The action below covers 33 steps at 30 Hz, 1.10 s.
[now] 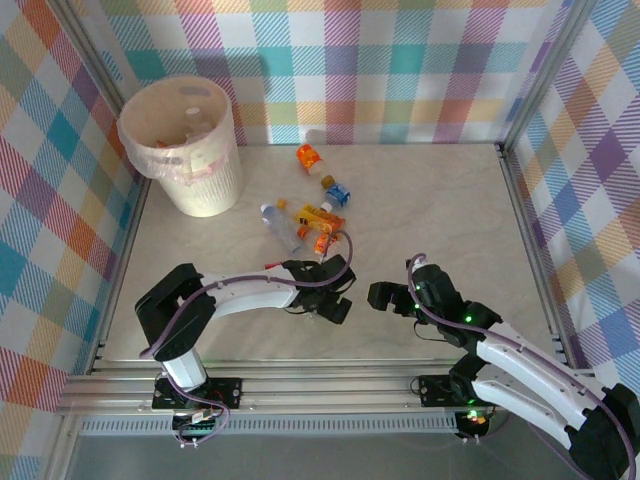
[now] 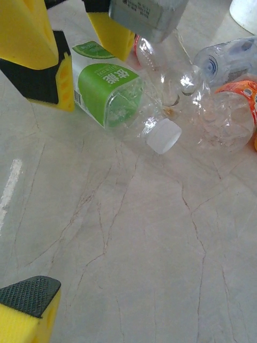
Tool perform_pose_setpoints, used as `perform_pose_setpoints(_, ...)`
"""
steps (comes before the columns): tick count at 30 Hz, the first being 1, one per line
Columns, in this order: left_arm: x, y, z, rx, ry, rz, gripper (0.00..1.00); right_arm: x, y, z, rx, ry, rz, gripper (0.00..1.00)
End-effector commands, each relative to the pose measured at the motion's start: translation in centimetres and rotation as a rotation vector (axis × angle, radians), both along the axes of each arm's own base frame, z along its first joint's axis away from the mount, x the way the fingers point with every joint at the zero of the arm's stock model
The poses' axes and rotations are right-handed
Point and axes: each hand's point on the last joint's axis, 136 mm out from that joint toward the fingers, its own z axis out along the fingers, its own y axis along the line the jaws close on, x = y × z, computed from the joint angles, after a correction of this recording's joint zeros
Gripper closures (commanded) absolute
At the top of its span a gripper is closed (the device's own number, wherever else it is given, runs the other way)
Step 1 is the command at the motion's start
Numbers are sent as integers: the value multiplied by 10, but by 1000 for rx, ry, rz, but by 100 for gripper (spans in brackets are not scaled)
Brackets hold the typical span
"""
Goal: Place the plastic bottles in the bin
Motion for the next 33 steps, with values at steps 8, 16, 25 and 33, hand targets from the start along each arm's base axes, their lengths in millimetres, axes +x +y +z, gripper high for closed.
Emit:
perform_pose_setpoints(8, -1, -10, -12, 62, -2, -39, 3, -6, -5, -19, -61, 77, -6, 0)
perform_pose_setpoints(16, 1, -7, -18, 86, -18, -17, 15, -4, -5, -28, -87, 113, -21, 0)
perform_pose_setpoints(25, 3, -10, -9, 35, -41, -1, 38, -4, 0, -28, -80, 115, 6, 0)
perform_pose_setpoints(33, 5, -22, 22, -85, -82, -4, 49, 2, 2, -25, -98, 101, 15, 0)
